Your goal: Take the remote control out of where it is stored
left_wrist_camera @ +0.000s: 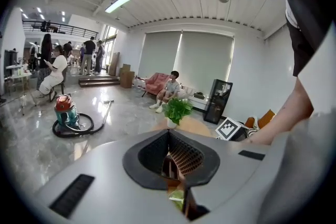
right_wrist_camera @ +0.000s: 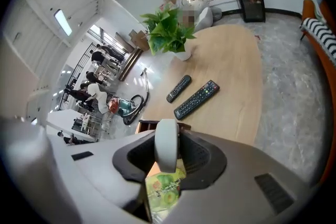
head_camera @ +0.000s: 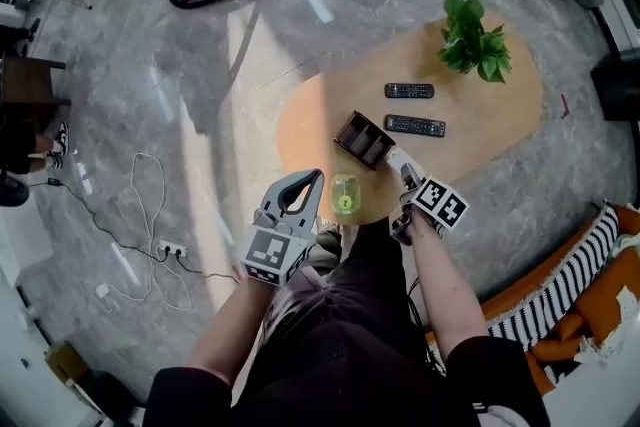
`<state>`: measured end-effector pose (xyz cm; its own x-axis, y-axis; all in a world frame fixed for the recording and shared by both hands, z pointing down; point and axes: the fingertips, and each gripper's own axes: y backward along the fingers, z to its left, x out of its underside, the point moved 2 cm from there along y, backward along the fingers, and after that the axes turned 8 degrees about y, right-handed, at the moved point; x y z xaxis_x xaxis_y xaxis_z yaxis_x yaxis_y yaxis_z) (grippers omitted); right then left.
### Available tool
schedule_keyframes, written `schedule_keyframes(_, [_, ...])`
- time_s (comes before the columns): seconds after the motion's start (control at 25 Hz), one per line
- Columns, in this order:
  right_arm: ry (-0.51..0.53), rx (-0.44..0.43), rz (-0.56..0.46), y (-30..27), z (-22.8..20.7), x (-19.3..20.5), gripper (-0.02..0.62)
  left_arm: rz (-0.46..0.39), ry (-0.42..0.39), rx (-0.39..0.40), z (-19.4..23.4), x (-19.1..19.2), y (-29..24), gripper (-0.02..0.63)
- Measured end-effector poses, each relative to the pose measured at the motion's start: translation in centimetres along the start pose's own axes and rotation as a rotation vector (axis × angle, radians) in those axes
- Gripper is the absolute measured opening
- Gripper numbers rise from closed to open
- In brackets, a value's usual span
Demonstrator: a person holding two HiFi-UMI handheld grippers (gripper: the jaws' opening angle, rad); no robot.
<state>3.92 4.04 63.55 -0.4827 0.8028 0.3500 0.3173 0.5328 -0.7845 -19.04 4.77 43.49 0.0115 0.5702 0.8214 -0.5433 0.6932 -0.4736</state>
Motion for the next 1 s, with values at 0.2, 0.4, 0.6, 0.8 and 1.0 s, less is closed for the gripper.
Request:
schedule_keyframes(0.2, [0.421,0.097,0.022,1.0,-2.3,-1.4,0.117,0.048,-0.042,0.072,-2.0,0.1,-2.5,0.006])
schedule_keyframes(0.4, [0.84,0.189,0.098,0.3,-4.5,-3.0,0.117,0.1,-0.055,0.097,-2.8,0.7,-5.1,0.006])
schedule_keyframes(0.6, [1.107,0.268,0.205,-0.8,-8.4,-4.5,0.117,0.137,-0.04,0.09,-3.3,1.1,-7.3,0.006])
schedule_keyframes(0.8, [1.552,0.437,0.392,-2.6,-12.8,-5.2,0.117,0.156,-0.008,0.058,-3.0,1.4,-8.9,0.006])
schedule_keyframes(1.0, [1.8,0.411,0.564,-5.7,-14.1,-4.1,0.117,0.178,0.031,0.002,-1.6,2.4,-9.3,0.006])
